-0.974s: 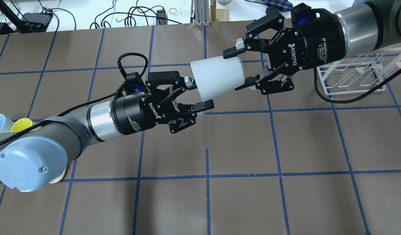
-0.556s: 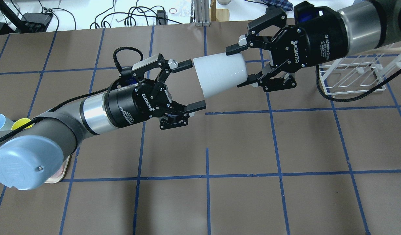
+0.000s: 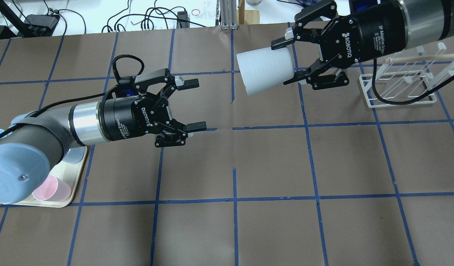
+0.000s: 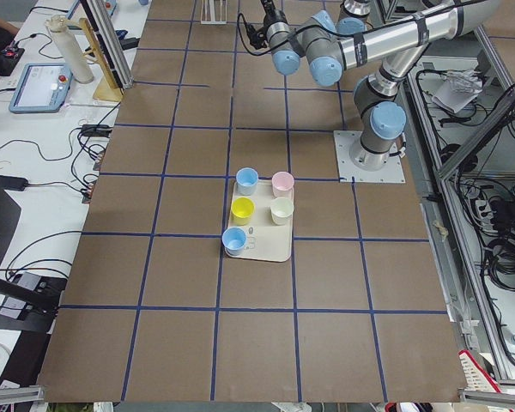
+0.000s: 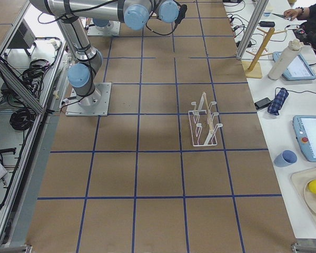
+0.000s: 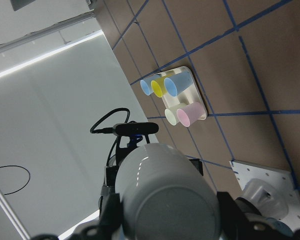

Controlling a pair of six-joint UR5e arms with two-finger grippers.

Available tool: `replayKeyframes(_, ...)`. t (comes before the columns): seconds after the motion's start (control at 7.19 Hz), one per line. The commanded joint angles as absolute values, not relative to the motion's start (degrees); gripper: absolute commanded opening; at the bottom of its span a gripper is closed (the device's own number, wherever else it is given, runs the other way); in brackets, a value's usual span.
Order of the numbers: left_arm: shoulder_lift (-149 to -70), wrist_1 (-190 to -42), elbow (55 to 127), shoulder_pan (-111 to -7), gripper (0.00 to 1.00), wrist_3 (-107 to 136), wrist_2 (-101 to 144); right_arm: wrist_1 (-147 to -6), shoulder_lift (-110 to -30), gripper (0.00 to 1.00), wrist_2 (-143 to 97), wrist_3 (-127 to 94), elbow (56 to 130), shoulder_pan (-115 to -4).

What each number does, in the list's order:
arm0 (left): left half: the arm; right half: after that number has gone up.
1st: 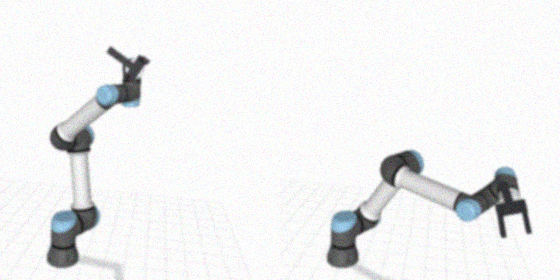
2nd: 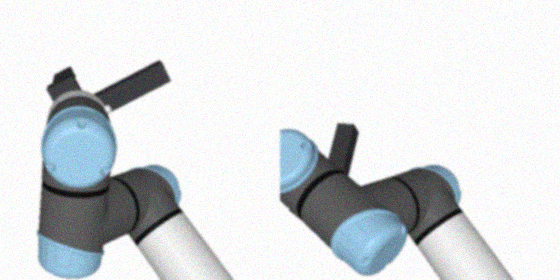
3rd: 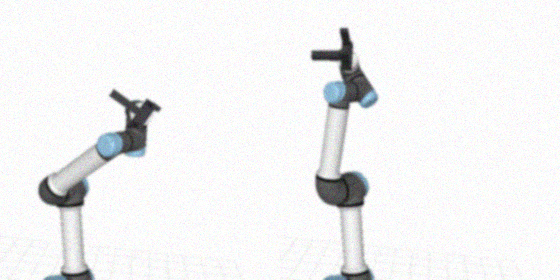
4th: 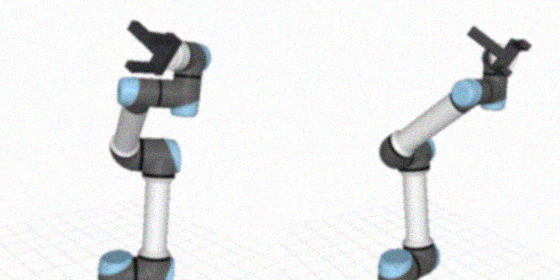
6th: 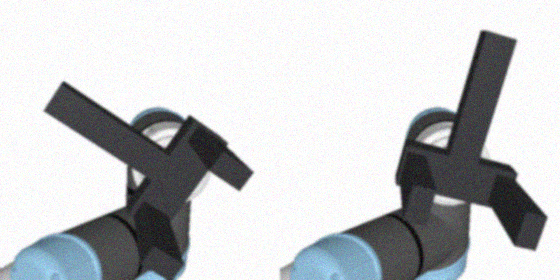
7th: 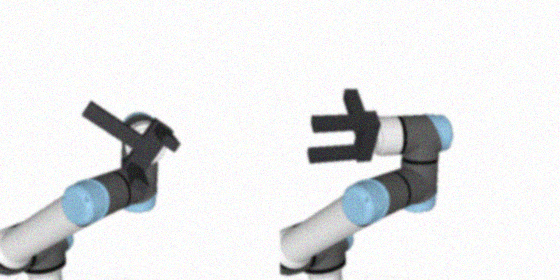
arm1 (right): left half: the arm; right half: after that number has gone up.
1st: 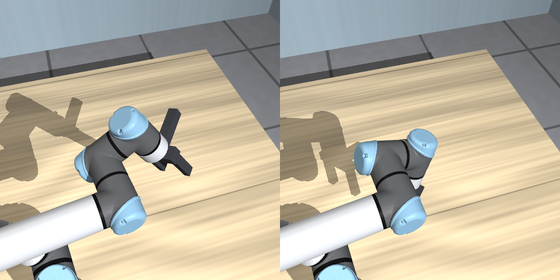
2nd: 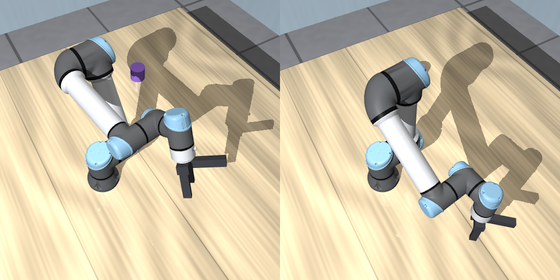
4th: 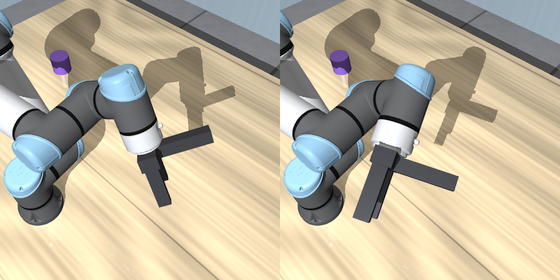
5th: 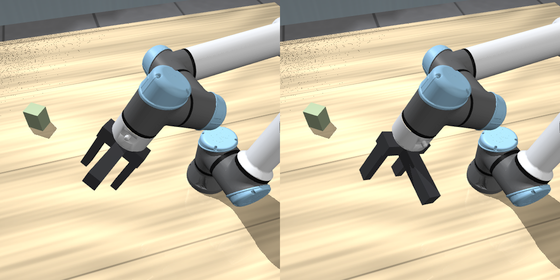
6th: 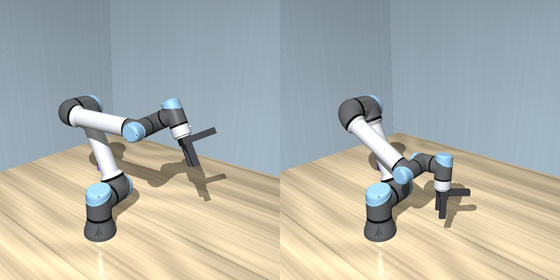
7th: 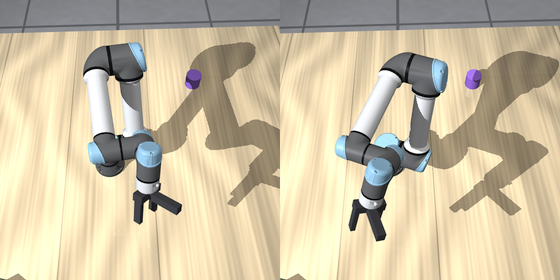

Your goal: Transfer IKEA cup to right arm and place on rack

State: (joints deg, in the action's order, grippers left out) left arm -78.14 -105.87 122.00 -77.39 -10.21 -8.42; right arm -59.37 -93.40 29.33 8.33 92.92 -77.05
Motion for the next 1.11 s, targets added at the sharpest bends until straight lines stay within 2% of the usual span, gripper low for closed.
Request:
replayKeyframes(0.0, -81.2, -101.1, 121.6, -74.9, 1.0, -9.2, -19.3, -65.4, -93.3, 0.35, 38.6, 6.2, 92.9, -77.0)
replayKeyframes(0.42, -87.1, -79.5, 120.0, -74.9, 1.0, -2.9, -46.5, -76.8, -93.3, 0.35, 60.2, 3.4, 93.1, -77.0)
replayKeyframes(0.56, -88.9, -75.5, 117.0, -75.4, 1.0, -1.3, -57.3, -82.5, -93.1, 0.35, 69.8, 3.6, 93.1, -77.0)
replayKeyframes(0.7, -90.5, -76.2, 111.0, -76.7, 1.0, 0.7, -62.1, -87.3, -92.0, 0.34, 76.6, 4.0, 93.1, -77.0)
replayKeyframes(0.97, -92.8, -85.0, 96.2, -84.1, 1.0, 0.6, -83.3, -95.3, -90.6, 0.16, 86.5, 4.5, 93.3, -76.9)
